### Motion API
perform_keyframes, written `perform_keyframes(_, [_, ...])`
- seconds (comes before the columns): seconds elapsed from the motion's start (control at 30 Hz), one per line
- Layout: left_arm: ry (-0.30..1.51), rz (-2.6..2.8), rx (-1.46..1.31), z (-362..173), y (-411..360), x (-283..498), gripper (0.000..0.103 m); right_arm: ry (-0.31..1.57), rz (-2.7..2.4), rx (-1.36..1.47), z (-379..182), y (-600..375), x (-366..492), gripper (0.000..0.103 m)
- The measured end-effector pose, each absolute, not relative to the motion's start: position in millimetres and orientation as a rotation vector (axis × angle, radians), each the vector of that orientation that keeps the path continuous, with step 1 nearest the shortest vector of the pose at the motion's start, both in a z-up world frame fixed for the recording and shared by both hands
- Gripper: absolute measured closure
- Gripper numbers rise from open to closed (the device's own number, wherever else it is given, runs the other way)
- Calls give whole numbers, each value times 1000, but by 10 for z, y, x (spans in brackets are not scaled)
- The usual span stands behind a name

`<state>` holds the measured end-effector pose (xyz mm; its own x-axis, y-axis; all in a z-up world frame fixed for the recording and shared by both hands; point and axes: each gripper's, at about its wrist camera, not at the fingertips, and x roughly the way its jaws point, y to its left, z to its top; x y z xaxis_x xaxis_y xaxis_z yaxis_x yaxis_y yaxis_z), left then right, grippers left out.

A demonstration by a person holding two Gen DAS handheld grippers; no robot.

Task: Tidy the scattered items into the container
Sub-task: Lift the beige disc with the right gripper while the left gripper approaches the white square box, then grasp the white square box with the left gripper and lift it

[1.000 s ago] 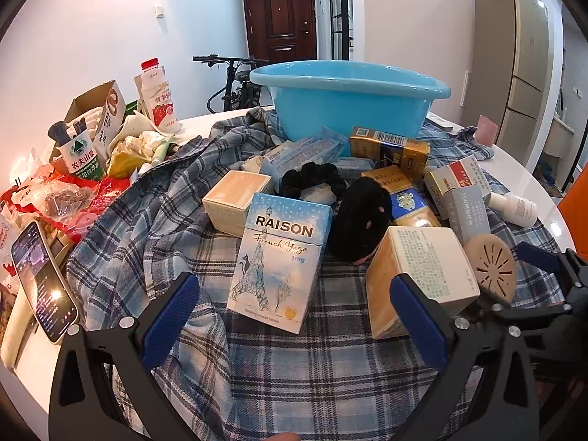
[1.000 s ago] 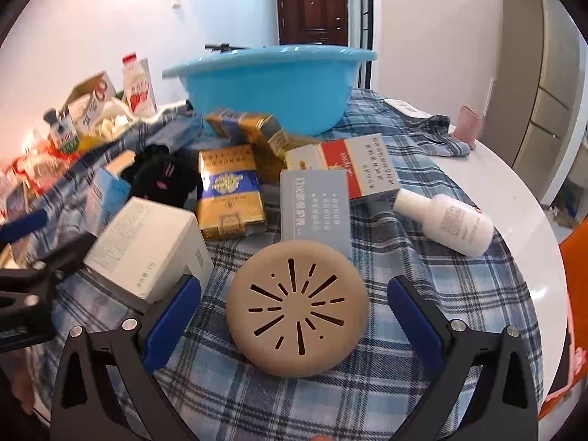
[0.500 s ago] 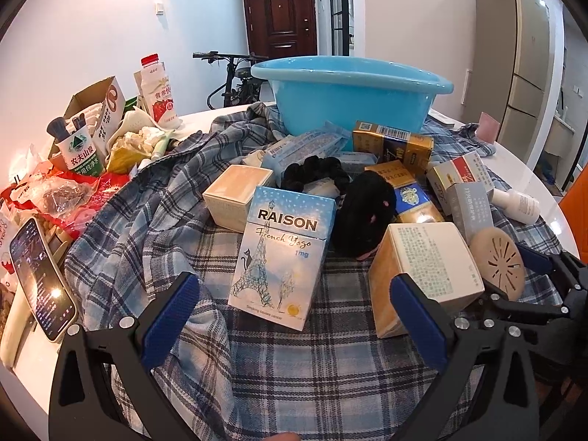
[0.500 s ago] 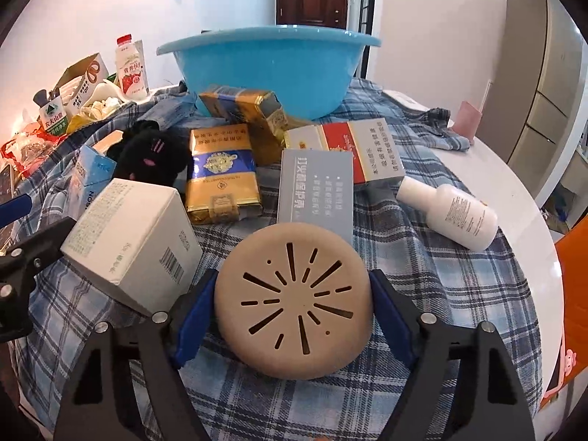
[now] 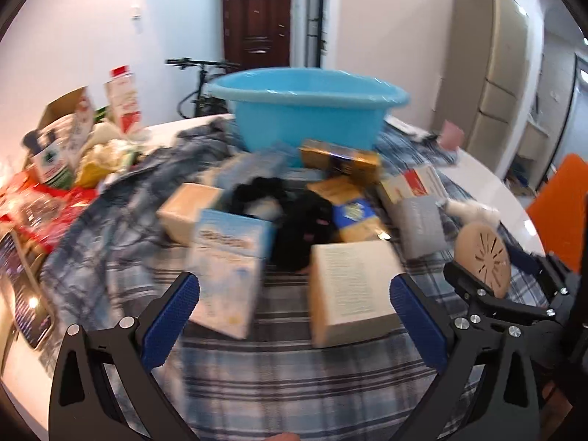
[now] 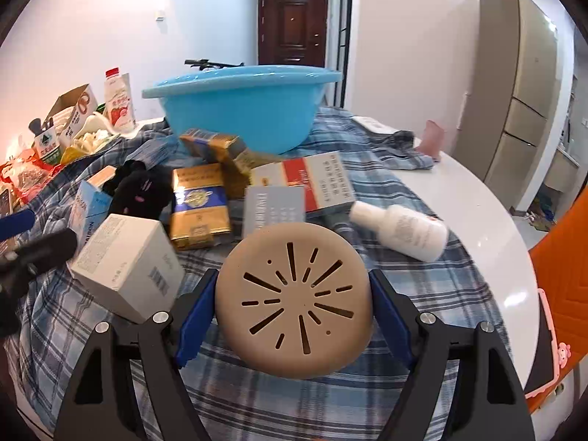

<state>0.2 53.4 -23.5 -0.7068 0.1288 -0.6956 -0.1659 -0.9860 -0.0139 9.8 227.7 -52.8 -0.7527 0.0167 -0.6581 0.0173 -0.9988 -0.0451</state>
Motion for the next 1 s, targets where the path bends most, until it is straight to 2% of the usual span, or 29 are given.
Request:
perform_keyframes(0.4, [145,2695,-1203,-472,897,-167,0,-5,-2977,1126,-569,2591,192,22])
perform_keyframes(0.57, [107,2676,-1202,-530,871,-178,0,-8,-2984,1143,-606,2627,182,22])
perform_keyframes(0.6, [101,2686,-1182,-533,868,-170,3,-12,-2985,1143,-610,2634,180,22])
perform_keyframes(0.63, [104,2702,-1161,-530,868,-161,11,-14,-2985,1146,-613,2641,177,22])
perform_keyframes(0.67, [116,2716,-1153,-534,873,-149,37,-16,-2986,1148,-615,2648,179,22])
perform_keyframes(0.7, [132,2717,-1168,-545,885,-153,47,-18,-2988,1149,-619,2657,182,22])
perform_keyframes(1.0, [59,2690,-1125,-443,803,-97,47,-2,-3003,1137,-574,2632,219,22])
